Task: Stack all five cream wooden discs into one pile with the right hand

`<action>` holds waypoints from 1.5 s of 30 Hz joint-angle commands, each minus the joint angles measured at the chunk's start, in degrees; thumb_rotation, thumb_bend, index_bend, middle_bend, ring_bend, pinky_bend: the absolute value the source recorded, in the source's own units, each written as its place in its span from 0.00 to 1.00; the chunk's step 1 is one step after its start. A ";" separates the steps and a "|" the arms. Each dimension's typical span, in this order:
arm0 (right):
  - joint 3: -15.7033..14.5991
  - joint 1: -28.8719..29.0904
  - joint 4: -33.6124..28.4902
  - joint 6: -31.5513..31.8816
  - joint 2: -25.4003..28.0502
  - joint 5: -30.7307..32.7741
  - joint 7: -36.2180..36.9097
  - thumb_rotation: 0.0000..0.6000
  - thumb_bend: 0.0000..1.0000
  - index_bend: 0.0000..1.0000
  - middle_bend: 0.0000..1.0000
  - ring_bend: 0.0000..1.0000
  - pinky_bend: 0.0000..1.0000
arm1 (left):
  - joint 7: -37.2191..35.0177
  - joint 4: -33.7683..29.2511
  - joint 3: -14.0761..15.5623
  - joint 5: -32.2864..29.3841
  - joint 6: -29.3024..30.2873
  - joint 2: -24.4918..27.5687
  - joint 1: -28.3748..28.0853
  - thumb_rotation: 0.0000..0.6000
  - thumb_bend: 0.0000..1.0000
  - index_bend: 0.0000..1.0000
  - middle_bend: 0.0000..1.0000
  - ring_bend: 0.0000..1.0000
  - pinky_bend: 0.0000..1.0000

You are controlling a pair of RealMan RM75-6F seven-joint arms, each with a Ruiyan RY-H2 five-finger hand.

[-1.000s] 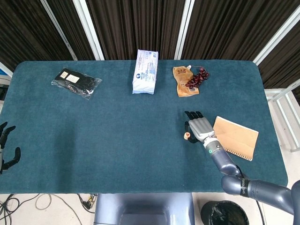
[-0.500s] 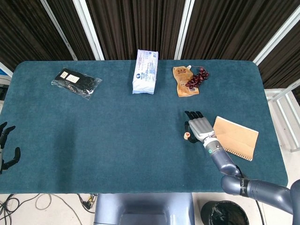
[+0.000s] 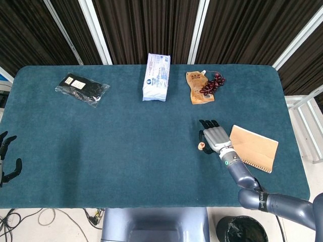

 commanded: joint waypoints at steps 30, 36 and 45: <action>-0.16 -13.19 -23.05 21.22 20.68 -14.34 7.09 1.00 0.37 0.16 0.00 0.00 0.00 | 0.38 -0.06 0.08 0.33 0.44 -0.21 0.13 1.00 0.48 0.15 0.00 0.00 0.00; -5.62 -23.41 -23.75 35.55 20.21 -24.91 6.70 1.00 0.37 0.11 0.00 0.00 0.00 | 0.94 -0.22 0.23 0.54 0.69 -0.23 0.23 1.00 0.48 0.15 0.00 0.00 0.00; -11.38 -34.39 -17.33 48.51 14.27 -33.96 4.70 1.00 0.37 0.11 0.00 0.00 0.00 | 1.40 -0.32 0.34 0.70 0.74 0.06 0.26 1.00 0.48 0.15 0.00 0.00 0.00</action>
